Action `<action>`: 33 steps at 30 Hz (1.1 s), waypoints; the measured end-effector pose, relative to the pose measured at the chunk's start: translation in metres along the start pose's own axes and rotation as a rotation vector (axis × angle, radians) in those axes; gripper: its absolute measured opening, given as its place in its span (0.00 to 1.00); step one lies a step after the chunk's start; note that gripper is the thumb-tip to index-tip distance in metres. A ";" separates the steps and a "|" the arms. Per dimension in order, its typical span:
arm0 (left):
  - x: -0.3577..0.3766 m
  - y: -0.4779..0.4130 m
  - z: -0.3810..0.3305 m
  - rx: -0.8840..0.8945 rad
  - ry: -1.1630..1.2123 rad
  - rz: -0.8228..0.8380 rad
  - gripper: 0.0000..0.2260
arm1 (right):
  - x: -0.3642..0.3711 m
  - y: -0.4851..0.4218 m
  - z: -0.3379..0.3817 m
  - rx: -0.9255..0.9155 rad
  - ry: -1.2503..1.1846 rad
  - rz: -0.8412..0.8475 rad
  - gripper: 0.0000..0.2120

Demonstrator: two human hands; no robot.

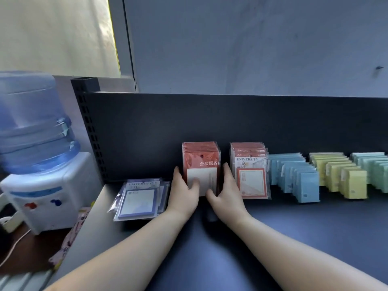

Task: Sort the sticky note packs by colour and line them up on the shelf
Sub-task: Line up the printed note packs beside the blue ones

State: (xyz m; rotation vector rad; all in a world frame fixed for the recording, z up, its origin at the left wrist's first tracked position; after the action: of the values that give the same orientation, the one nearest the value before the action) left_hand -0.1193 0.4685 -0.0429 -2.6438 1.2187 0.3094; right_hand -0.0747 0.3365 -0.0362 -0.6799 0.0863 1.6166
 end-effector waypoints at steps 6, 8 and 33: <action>-0.050 0.008 -0.038 0.099 0.005 -0.049 0.28 | -0.011 0.020 0.052 -0.328 -0.037 -0.104 0.29; -0.080 -0.001 -0.037 0.074 0.016 -0.117 0.27 | 0.005 0.025 0.068 -0.355 -0.033 0.000 0.22; -0.150 -0.027 0.066 -0.459 0.325 0.192 0.08 | 0.121 0.061 0.068 0.262 -0.266 0.272 0.21</action>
State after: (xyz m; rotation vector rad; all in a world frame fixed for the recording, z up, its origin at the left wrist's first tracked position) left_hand -0.2004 0.6123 -0.0613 -3.0583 1.6842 0.2147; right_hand -0.1578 0.4620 -0.0571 -0.2555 0.1989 1.9011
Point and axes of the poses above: each hand's wrist, its own y-axis away from the middle knuckle, its own x-axis out of the palm, z = x × y, the point moved 7 cm from there along -y, towards the middle knuckle, and after that the axes turned 8 degrees about -z, right-handed, at the moved point
